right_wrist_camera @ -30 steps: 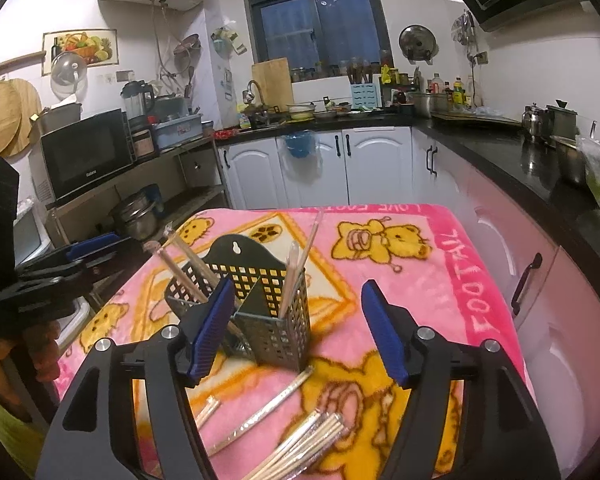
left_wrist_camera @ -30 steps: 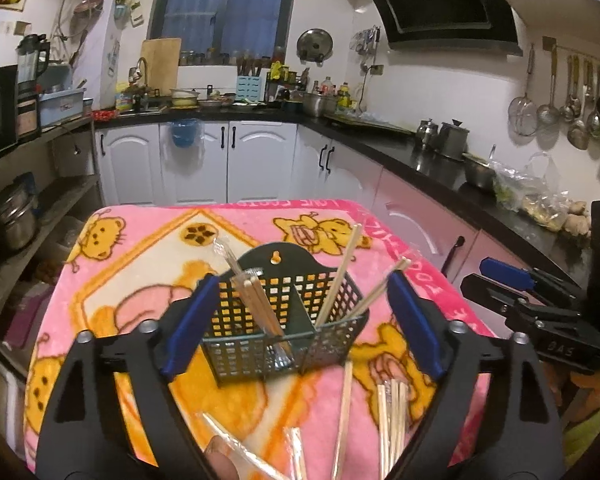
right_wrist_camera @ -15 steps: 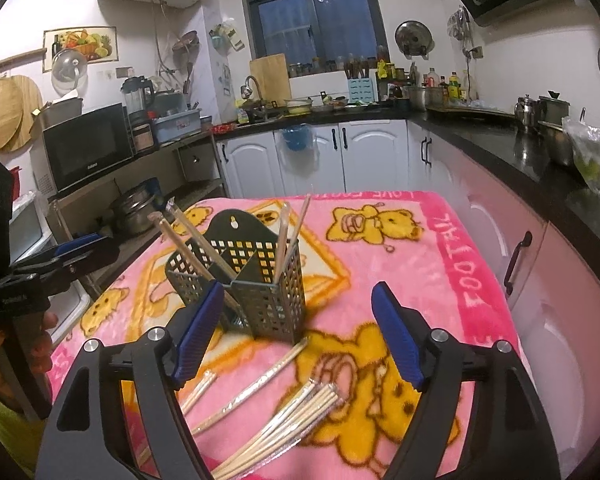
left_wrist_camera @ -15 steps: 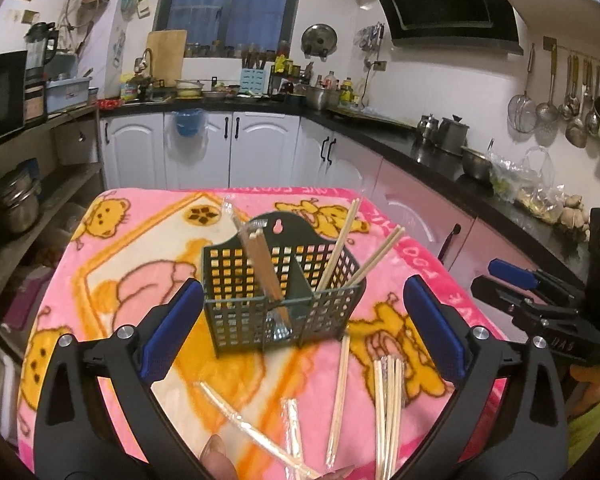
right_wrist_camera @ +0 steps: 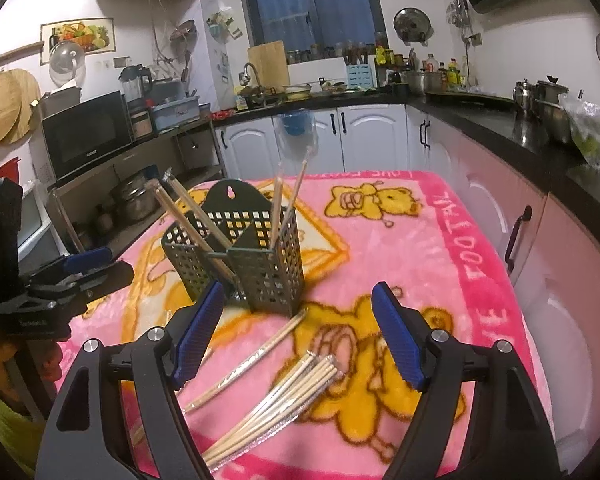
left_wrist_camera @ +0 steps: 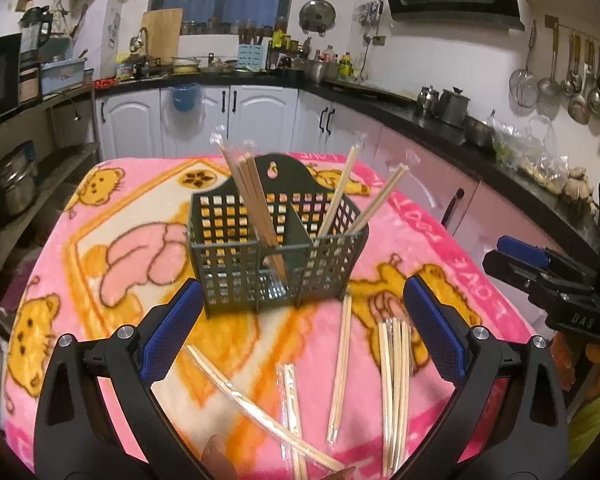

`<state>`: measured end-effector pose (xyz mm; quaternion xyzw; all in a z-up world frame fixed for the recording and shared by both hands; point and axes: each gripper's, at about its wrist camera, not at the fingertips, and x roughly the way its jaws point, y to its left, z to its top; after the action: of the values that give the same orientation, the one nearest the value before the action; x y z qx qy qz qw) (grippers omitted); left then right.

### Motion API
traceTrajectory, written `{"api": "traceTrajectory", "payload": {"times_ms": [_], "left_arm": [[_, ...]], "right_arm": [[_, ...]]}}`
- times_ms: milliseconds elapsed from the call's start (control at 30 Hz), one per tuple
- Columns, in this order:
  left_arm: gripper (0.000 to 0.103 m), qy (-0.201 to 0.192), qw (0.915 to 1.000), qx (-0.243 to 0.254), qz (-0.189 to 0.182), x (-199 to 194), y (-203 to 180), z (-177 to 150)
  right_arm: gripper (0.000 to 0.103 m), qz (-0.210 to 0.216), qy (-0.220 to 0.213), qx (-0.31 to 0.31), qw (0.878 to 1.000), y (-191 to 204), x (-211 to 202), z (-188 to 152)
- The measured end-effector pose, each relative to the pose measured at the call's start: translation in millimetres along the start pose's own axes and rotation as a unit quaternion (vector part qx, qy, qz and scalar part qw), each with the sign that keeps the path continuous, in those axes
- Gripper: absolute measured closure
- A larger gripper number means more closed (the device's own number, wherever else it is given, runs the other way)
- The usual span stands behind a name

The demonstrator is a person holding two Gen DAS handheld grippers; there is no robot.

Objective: Organize utensils
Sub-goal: 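Move both tools back over the loose chopsticks on the blanket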

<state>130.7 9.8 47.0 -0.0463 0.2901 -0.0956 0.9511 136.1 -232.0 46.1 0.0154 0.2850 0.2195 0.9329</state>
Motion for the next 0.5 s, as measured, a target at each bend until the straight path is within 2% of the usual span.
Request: {"api": "traceTrajectory", "payload": {"times_ms": [367,500], "left_arm": [[0.011,0.039,0.999,0.018,-0.008,24.7,-11.5,-18.3],[0.016,0.058,0.9978,0.03,-0.012,38.5,-18.2,-22.7]], "right_arm": [[0.03,-0.008,0.016,0.027,0.999,-20.9,4.3,-20.0],[0.037,-0.008,0.029,0.042,0.999,-31.3,10.7,-28.5]]}}
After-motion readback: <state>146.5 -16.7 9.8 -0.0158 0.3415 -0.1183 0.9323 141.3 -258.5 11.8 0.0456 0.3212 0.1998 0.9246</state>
